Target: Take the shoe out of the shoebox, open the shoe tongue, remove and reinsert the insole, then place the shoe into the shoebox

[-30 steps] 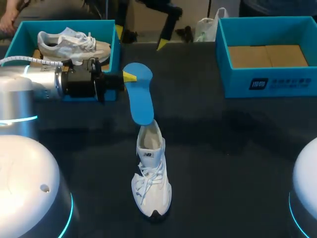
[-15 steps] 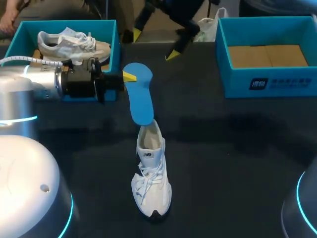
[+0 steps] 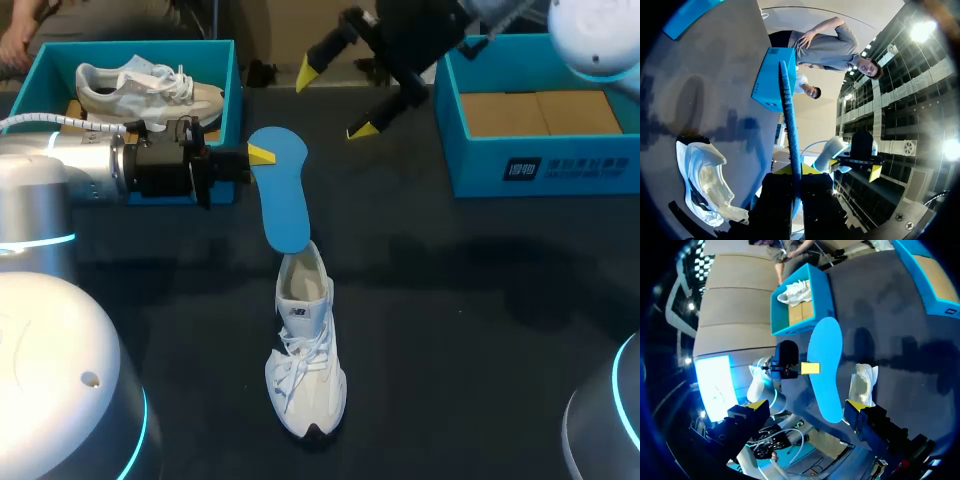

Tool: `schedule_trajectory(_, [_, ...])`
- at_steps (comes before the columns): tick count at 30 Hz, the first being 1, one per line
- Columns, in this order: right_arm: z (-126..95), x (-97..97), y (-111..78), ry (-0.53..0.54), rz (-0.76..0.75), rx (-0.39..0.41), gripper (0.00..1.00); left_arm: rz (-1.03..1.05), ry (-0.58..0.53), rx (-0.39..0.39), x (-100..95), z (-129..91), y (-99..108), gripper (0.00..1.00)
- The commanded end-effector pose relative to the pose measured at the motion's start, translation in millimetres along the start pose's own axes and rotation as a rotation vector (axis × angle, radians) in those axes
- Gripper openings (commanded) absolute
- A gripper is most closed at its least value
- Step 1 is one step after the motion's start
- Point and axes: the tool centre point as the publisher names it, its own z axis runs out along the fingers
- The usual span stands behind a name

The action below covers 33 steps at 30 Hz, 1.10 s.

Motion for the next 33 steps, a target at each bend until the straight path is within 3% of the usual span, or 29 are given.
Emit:
schedule_trajectory(1, [1, -10.6, -1.1, 0.377, 0.001, -0.005, 1.0, -0.001, -0.003, 0.001, 0.4, 0, 1, 0.0])
schedule_trajectory(19, [10, -28.1, 6.4, 0.496, -0.01, -0.001, 1.0, 0.09, 0.007, 0.009, 10.1, -14, -6, 0.0])
schedule_trajectory(33, [21, -38.7, 8.5, 0.561, -0.001, -0.004, 1.0, 0.44, 0.079, -0.01, 27.2, -29, -4, 0.0])
